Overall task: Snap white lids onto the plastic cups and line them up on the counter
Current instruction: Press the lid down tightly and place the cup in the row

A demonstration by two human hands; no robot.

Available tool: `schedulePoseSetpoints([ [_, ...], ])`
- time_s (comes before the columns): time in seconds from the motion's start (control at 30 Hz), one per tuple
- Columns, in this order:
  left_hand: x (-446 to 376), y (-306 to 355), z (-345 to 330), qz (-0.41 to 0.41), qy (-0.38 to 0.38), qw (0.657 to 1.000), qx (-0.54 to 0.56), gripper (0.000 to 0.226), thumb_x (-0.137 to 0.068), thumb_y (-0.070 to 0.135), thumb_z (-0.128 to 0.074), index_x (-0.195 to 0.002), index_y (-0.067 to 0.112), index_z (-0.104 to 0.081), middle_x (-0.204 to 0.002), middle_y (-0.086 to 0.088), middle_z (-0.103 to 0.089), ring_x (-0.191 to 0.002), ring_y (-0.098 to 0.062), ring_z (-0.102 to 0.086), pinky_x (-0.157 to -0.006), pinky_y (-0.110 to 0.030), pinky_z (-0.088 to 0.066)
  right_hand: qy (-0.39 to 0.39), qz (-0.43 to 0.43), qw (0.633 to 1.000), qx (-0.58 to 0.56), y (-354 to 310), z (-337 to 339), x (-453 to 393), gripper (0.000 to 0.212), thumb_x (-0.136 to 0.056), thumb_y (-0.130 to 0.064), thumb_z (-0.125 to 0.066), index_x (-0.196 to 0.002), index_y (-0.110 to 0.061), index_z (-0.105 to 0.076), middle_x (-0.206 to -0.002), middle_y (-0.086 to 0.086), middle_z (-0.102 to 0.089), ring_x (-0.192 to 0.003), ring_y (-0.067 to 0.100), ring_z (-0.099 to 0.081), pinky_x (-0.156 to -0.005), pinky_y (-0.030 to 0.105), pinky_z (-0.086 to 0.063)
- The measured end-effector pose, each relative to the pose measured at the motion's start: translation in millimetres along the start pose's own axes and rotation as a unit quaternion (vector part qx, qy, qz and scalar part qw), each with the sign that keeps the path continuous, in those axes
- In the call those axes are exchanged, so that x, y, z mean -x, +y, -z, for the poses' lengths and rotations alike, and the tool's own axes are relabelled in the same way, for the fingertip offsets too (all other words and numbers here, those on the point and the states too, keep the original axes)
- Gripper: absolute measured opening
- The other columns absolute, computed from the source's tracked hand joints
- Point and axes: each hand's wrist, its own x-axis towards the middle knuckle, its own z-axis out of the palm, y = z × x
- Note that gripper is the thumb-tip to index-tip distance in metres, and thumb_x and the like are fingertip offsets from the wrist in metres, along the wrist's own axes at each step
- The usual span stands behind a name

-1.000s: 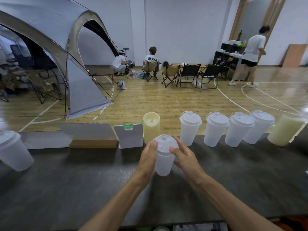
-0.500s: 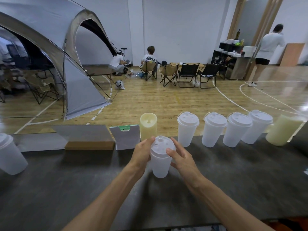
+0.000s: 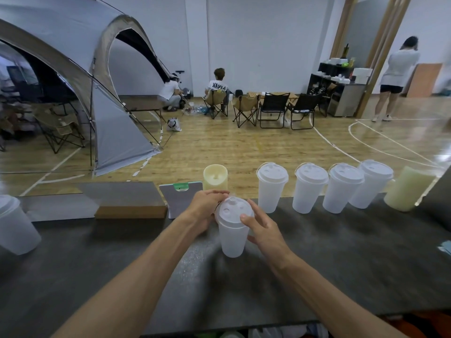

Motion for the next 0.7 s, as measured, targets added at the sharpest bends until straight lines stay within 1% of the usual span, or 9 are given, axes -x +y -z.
schedulePoseSetpoints([
  [0.07,0.6,5.4,-1.6,-0.019,0.001,1.000,-0.008,0.012,-0.090,-0.003,-0.065,-0.092,0.003,-0.074,-0.094,-0.018,-0.071,-0.083,-0.025,-0.064,-0.088,-0.041,-0.055,0.004,-0.002,1.000,0.000,-0.6,-0.3,0.5,0.050,-0.096,-0.033,-0.065,-0.144,-0.036,-0.052,-0.136,-0.016,-0.063,-0.127,0.008,-0.057,-0.111,0.047,-0.045],
  [0.17,3.7,10.6,0.2,-0.078,-0.004,0.996,-0.047,0.018,-0.093,-0.001,-0.063,-0.088,0.011,-0.076,-0.080,-0.004,-0.069,-0.075,-0.013,-0.061,-0.069,-0.021,-0.054,0.008,0.000,1.000,0.003,-1.5,-0.7,1.4,0.052,-0.097,-0.033,-0.065,-0.146,-0.035,-0.050,-0.139,-0.016,-0.060,-0.128,0.009,-0.055,-0.112,0.047,-0.045],
  [0.2,5.0,11.4,1.7,-0.096,-0.011,0.993,-0.074,0.017,-0.093,0.002,-0.064,-0.089,0.012,-0.077,-0.079,-0.001,-0.070,-0.073,-0.010,-0.061,-0.066,-0.017,-0.053,0.008,0.000,1.000,0.004,-1.8,-0.7,1.8,0.053,-0.097,-0.033,-0.065,-0.147,-0.034,-0.050,-0.139,-0.016,-0.059,-0.129,0.009,-0.054,-0.112,0.047,-0.044],
  [0.3,7.2,14.9,6.2,-0.121,-0.032,0.983,-0.136,0.008,-0.092,0.015,-0.071,-0.094,0.013,-0.079,-0.083,0.002,-0.073,-0.075,-0.006,-0.063,-0.069,-0.017,-0.049,0.004,-0.002,1.000,0.007,-3.2,-1.1,2.7,0.054,-0.097,-0.035,-0.064,-0.148,-0.035,-0.047,-0.137,-0.019,-0.057,-0.132,0.013,-0.052,-0.113,0.048,-0.043],
  [0.4,6.2,21.8,6.6,-0.116,-0.052,0.974,-0.188,0.015,-0.090,0.024,-0.074,-0.097,0.011,-0.078,-0.086,0.003,-0.072,-0.078,-0.006,-0.062,-0.071,-0.018,-0.047,0.000,-0.003,1.000,0.012,-4.9,-1.3,3.5,0.053,-0.097,-0.037,-0.063,-0.148,-0.036,-0.047,-0.134,-0.021,-0.057,-0.132,0.013,-0.052,-0.114,0.050,-0.042],
  [0.47,6.1,26.7,4.4,-0.105,-0.051,0.967,-0.226,0.015,-0.090,0.025,-0.074,-0.096,0.012,-0.078,-0.081,0.006,-0.072,-0.073,-0.002,-0.061,-0.060,-0.011,-0.045,-0.002,-0.002,1.000,0.014,-4.6,-1.1,3.7,0.051,-0.097,-0.036,-0.063,-0.146,-0.037,-0.049,-0.130,-0.025,-0.059,-0.129,0.011,-0.054,-0.113,0.050,-0.043],
  [0.53,5.4,30.1,2.5,-0.088,-0.045,0.963,-0.249,0.013,-0.089,0.026,-0.074,-0.092,0.014,-0.079,-0.075,0.009,-0.071,-0.065,0.001,-0.059,-0.052,-0.009,-0.042,-0.007,-0.001,1.000,0.015,-4.3,-1.0,3.9,0.046,-0.097,-0.036,-0.063,-0.142,-0.040,-0.052,-0.125,-0.029,-0.060,-0.125,0.008,-0.055,-0.113,0.049,-0.043],
  [0.6,5.0,32.3,1.4,-0.077,-0.046,0.961,-0.260,0.013,-0.089,0.025,-0.075,-0.091,0.014,-0.080,-0.076,0.007,-0.072,-0.064,0.000,-0.059,-0.054,-0.012,-0.042,-0.009,-0.001,1.000,0.015,-4.2,-0.9,4.2,0.043,-0.097,-0.037,-0.063,-0.138,-0.044,-0.052,-0.120,-0.033,-0.060,-0.121,0.005,-0.056,-0.112,0.049,-0.044],
  [0.7,4.7,33.7,-0.6,-0.075,-0.045,0.959,-0.268,0.011,-0.088,0.023,-0.076,-0.091,0.014,-0.080,-0.081,0.004,-0.073,-0.067,-0.002,-0.059,-0.057,-0.015,-0.042,-0.009,-0.006,1.000,0.013,-2.8,-0.6,2.6,0.045,-0.097,-0.036,-0.063,-0.140,-0.044,-0.051,-0.124,-0.029,-0.060,-0.123,0.008,-0.055,-0.112,0.050,-0.043],
])
